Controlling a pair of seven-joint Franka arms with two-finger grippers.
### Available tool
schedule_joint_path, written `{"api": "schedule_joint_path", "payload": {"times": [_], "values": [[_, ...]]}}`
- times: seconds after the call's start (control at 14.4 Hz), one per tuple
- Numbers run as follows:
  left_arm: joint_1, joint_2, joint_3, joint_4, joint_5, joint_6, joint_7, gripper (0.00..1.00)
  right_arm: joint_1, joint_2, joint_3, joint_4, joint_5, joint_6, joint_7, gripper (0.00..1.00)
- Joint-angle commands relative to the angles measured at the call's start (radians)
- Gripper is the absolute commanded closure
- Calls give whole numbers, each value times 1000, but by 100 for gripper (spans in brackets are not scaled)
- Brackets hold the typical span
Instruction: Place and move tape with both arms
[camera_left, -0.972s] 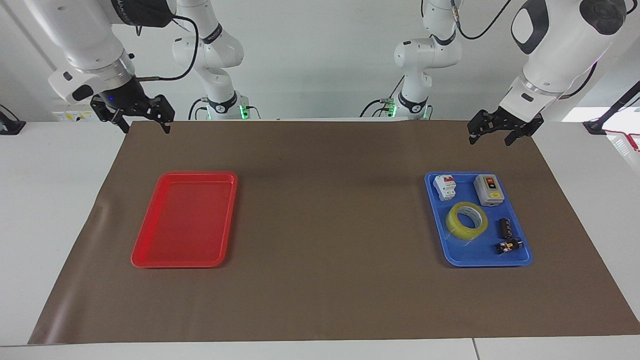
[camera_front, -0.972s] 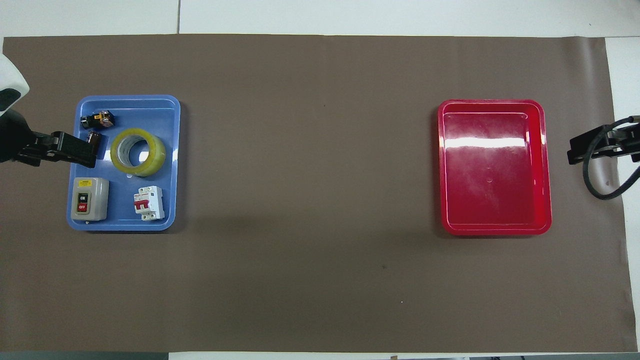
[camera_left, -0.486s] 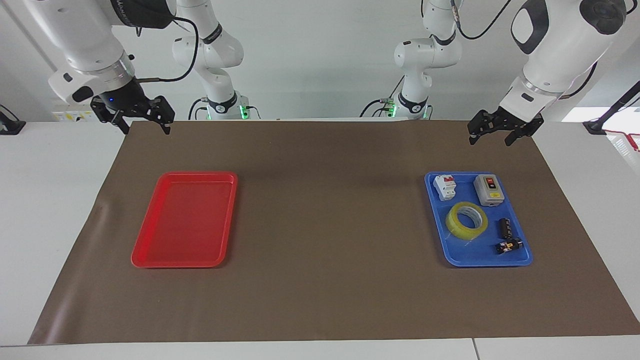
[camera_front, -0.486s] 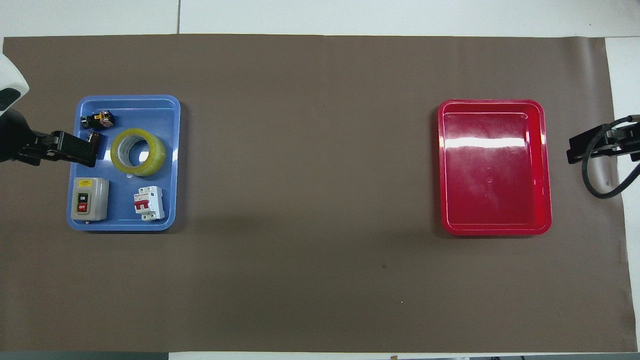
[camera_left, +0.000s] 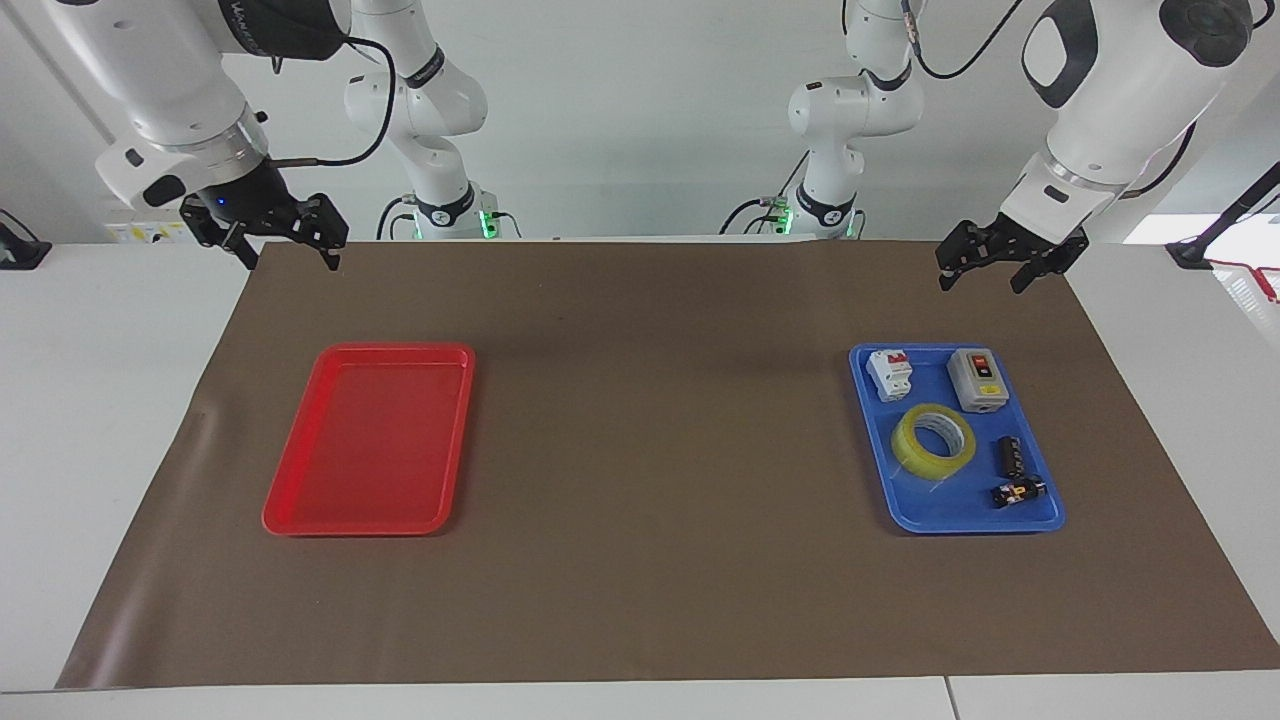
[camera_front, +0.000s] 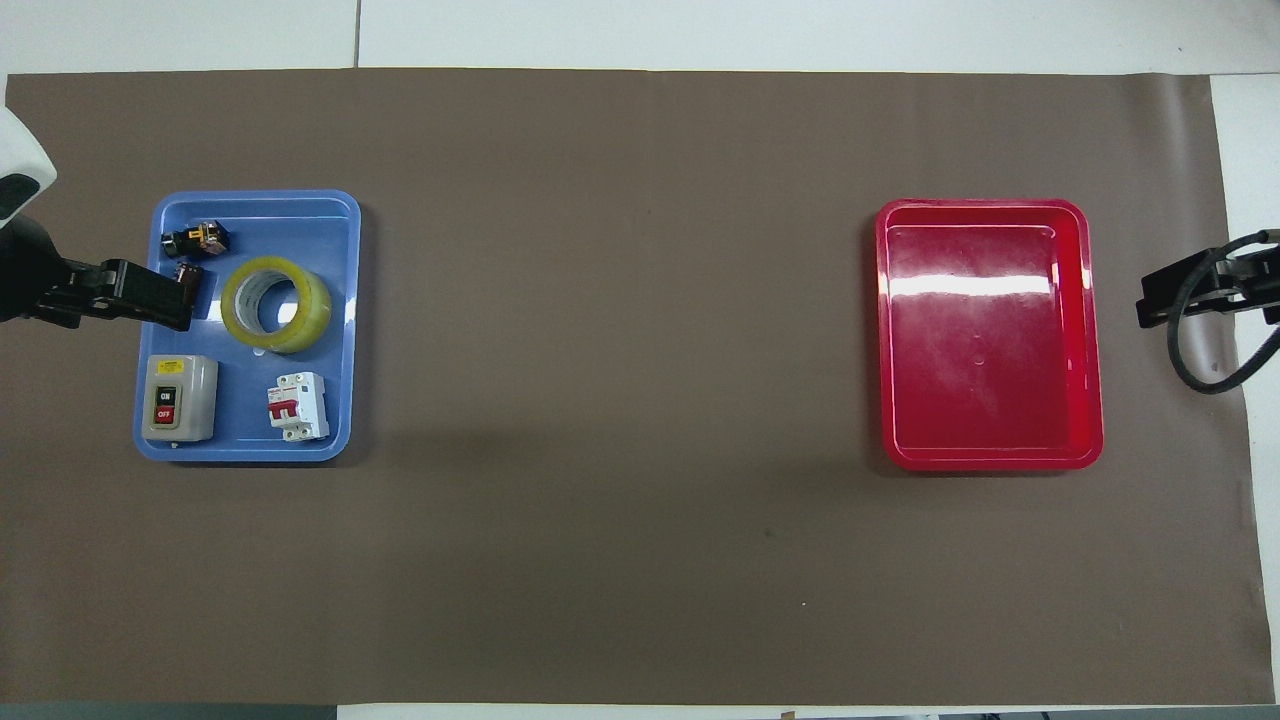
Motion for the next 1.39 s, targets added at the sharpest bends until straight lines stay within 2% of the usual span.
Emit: {"api": "schedule_joint_path", "payload": {"times": [0.0, 0.21, 0.42, 0.69, 0.97, 1.04, 1.18, 1.32], "values": [[-7, -15, 3, -14, 25, 16, -4, 0, -18, -4, 3, -9, 18, 13, -12, 0], [-3, -14, 3, -15, 25, 31, -4, 0, -17, -4, 3, -12, 18, 15, -10, 0], [40, 3, 10, -25, 25, 102, 10, 0, -18, -4, 3, -12, 18, 15, -12, 0], [117, 110, 10, -64, 29, 302, 57, 0, -18, -4, 3, -12, 20, 15, -12, 0], [134, 203, 12, -156, 29, 514, 49, 0, -18, -4, 3, -12, 20, 17, -12, 0], [141, 213, 12, -196, 29, 575, 49, 3, -18, -4, 3, -12, 20, 17, -12, 0], [158, 224, 12, -276, 29, 690, 42, 16, -18, -4, 3, -12, 18, 15, -12, 0], [151, 235, 12, -321, 29, 740, 10, 35, -18, -4, 3, -12, 20, 17, -12, 0]]}}
